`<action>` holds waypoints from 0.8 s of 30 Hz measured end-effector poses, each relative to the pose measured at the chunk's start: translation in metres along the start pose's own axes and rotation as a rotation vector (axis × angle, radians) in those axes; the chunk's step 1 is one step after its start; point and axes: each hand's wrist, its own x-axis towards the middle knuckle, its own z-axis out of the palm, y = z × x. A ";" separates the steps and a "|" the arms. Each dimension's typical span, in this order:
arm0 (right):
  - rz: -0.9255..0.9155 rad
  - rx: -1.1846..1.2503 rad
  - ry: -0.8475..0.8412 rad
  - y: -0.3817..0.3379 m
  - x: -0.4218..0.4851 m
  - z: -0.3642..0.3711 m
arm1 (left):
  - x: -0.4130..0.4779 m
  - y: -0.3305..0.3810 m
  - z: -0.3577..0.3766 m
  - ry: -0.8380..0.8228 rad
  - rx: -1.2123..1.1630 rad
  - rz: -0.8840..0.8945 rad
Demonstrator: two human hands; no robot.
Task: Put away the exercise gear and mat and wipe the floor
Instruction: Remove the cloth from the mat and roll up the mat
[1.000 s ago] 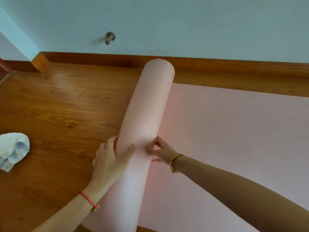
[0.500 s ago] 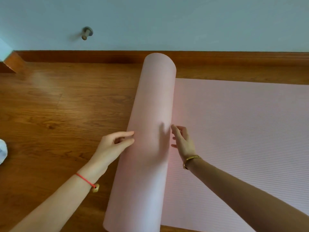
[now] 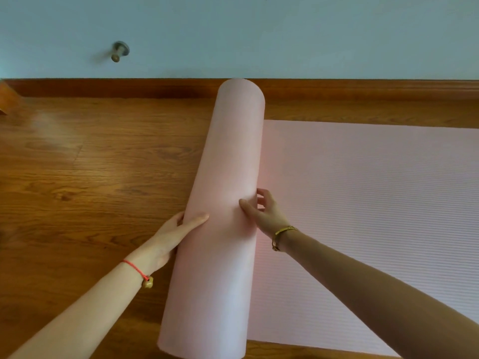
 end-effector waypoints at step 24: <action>-0.123 -0.050 0.194 -0.015 0.005 0.011 | -0.022 0.026 0.026 0.179 0.414 0.565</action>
